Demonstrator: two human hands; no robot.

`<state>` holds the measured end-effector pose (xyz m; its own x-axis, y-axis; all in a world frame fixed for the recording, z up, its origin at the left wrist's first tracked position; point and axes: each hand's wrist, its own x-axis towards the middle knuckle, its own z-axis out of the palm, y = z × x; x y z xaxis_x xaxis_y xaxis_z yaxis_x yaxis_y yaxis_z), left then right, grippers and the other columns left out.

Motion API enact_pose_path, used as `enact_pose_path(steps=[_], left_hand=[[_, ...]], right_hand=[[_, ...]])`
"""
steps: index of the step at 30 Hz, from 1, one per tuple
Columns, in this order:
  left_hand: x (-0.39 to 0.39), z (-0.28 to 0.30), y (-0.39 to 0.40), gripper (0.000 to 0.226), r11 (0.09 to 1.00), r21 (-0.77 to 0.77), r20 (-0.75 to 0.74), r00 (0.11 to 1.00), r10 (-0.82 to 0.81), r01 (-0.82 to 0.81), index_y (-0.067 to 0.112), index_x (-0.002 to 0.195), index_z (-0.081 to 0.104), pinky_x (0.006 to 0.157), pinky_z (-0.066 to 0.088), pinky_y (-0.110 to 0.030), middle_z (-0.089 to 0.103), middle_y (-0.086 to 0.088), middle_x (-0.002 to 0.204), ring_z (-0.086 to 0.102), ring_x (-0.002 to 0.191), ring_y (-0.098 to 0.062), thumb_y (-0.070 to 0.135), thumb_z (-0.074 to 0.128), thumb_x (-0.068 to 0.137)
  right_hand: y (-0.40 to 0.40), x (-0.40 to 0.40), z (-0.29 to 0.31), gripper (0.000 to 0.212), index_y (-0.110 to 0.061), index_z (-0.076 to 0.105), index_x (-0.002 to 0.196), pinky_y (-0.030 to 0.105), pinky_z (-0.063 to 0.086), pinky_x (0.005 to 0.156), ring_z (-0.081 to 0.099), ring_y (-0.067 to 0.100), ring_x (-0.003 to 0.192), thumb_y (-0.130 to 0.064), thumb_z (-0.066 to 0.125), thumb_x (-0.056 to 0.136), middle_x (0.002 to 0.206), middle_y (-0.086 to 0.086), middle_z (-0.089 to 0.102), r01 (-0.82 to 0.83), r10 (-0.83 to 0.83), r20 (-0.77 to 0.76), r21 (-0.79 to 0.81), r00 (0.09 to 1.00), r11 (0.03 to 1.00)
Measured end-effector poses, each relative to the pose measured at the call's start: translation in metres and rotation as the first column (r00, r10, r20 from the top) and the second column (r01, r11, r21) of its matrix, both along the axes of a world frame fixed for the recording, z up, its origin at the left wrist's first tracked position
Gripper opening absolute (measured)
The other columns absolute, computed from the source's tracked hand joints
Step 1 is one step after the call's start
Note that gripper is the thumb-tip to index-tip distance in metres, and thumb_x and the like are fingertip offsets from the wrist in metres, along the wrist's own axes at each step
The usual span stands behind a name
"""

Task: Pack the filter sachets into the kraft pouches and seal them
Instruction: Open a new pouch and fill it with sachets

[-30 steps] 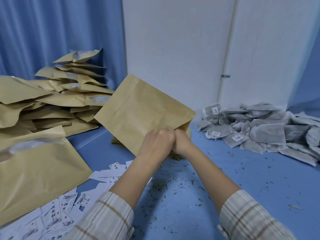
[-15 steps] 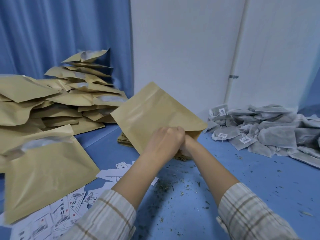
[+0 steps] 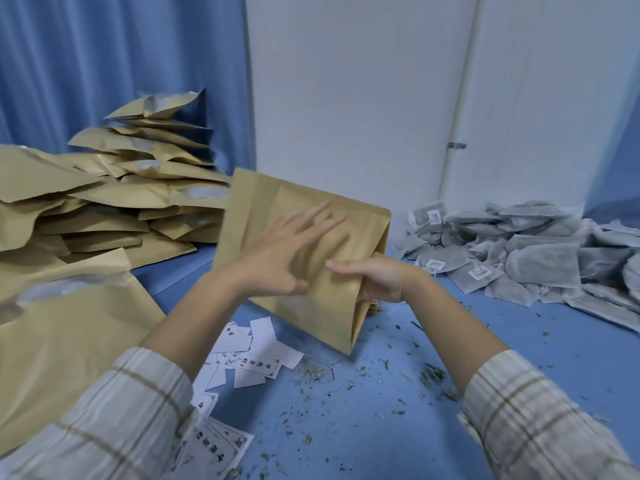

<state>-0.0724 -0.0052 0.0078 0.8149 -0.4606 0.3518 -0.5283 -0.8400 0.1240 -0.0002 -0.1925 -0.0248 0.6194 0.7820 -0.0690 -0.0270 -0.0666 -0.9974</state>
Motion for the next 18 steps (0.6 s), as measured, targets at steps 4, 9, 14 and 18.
enact_pose_path(steps=[4,9,14,18], left_hand=[[0.022,0.001,-0.01,0.134,0.955,0.294,0.038,0.999,0.034,-0.044,0.056,0.134,-0.023,0.112,-0.013,-0.035,-0.024,0.018,0.154,-0.025,0.141,-0.007,0.064,0.08,0.049],[0.037,-0.009,-0.023,0.152,0.968,0.243,-0.074,0.994,0.081,-0.061,0.044,0.141,-0.026,0.115,-0.008,-0.045,-0.02,0.018,0.155,-0.019,0.143,-0.008,0.08,0.072,0.031],[0.049,-0.029,-0.051,0.143,0.967,0.243,-0.079,0.991,0.105,-0.083,0.039,0.146,-0.019,0.114,-0.009,-0.043,-0.02,0.01,0.157,-0.018,0.144,-0.013,0.069,0.078,0.046],[0.065,-0.037,-0.073,0.111,0.992,0.113,-0.092,0.994,0.066,-0.055,0.042,0.148,0.009,0.118,0.009,-0.039,0.006,0.013,0.159,0.004,0.146,-0.009,0.049,0.08,0.064]], right_hand=[[-0.005,0.005,0.003,0.039,-0.011,0.065,0.102,0.031,0.057,0.071,0.07,0.018,0.086,-0.035,0.06,0.072,0.095,0.006,0.072,0.108,-0.086,-0.156,0.139,0.984,0.984],[-0.014,0.013,-0.004,0.038,-0.013,0.063,0.11,0.035,0.049,0.088,0.065,0.022,0.094,-0.041,0.052,0.086,0.103,0.009,0.068,0.27,-0.22,-0.233,0.212,0.947,0.939],[-0.032,0.025,-0.015,0.044,-0.015,0.066,0.109,0.039,0.046,0.094,0.065,0.024,0.098,-0.048,0.041,0.094,0.108,0.01,0.067,0.367,-0.263,-0.337,0.293,0.904,0.883],[-0.049,0.04,-0.026,0.066,-0.012,0.046,0.137,0.041,0.028,0.113,0.044,0.021,0.13,-0.059,0.036,0.092,0.14,0.01,0.048,0.473,-0.398,-0.287,0.276,0.872,0.837]])
